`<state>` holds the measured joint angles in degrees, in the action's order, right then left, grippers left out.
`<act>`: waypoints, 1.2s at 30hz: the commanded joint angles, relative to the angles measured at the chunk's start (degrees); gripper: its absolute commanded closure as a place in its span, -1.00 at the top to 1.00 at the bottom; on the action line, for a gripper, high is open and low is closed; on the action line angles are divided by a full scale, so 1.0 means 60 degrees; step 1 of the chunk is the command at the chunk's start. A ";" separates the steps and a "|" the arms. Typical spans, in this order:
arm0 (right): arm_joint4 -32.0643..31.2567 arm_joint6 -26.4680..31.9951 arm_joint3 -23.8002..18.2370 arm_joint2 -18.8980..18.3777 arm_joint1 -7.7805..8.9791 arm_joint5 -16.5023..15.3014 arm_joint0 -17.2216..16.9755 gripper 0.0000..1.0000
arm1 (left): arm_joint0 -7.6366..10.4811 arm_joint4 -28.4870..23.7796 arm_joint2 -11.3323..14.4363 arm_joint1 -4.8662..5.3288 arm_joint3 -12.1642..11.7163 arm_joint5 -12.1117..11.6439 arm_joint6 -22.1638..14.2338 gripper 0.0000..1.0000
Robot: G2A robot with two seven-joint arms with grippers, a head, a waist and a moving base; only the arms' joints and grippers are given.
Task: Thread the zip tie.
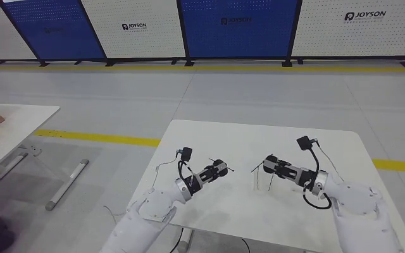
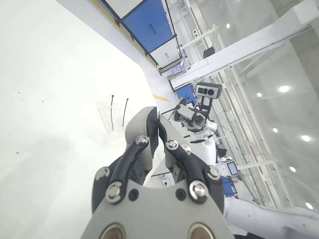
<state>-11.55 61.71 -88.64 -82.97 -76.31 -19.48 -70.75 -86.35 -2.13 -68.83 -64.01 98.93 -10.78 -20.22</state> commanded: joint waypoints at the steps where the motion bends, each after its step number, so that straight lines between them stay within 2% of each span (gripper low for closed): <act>1: -0.0148 -0.0370 -0.0346 -0.0034 0.0063 -0.0001 -0.0263 -1.00 | 0.0062 0.0051 0.0197 -0.0037 0.0041 0.0085 0.0174 -1.00; 3: -0.0471 -0.0694 -0.0410 -0.0093 0.0104 -0.0001 -0.0405 -1.00 | 0.0112 0.0126 0.0311 -0.0067 0.0033 0.0157 0.0400 -1.00; 15: -0.0471 -0.0694 -0.0410 -0.0093 0.0104 -0.0001 -0.0405 -1.00 | 0.0112 0.0126 0.0311 -0.0067 0.0033 0.0157 0.0400 -1.00; 17: -0.0483 -0.0801 -0.0424 -0.0072 0.0105 0.0024 -0.0433 -1.00 | 0.0142 0.0289 0.0392 -0.0099 0.0024 0.0282 0.0815 -1.00; 21: -0.0688 -0.1451 -0.0624 0.0080 0.0130 0.0097 -0.0549 -1.00 | 0.0263 0.0846 0.0790 -0.0259 0.0009 0.0709 0.2552 -1.00; 22: -0.0739 -0.1707 -0.0683 0.0091 0.0138 0.0092 -0.0598 -1.00 | 0.0325 0.1210 0.0953 -0.0313 -0.0031 0.0856 0.3132 -1.00; 25: -0.0969 -0.2348 -0.0864 0.0133 0.0159 0.0083 -0.0752 -1.00 | 0.0529 0.2084 0.1445 -0.0441 -0.0226 0.1289 0.4075 -1.00; 26: -0.1159 -0.2514 -0.0938 0.0169 0.0167 0.0130 -0.0808 -1.00 | 0.0580 0.2202 0.1607 -0.0481 -0.0283 0.1386 0.4195 -1.00; 36: -0.1268 -0.2611 -0.0989 0.0195 0.0172 0.0161 -0.0842 -1.00 | 0.0580 0.2202 0.1607 -0.0481 -0.0283 0.1386 0.4195 -1.00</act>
<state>-19.16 46.04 -94.57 -81.80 -75.28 -18.51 -75.80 -82.87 11.08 -59.19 -66.90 97.23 -2.46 4.94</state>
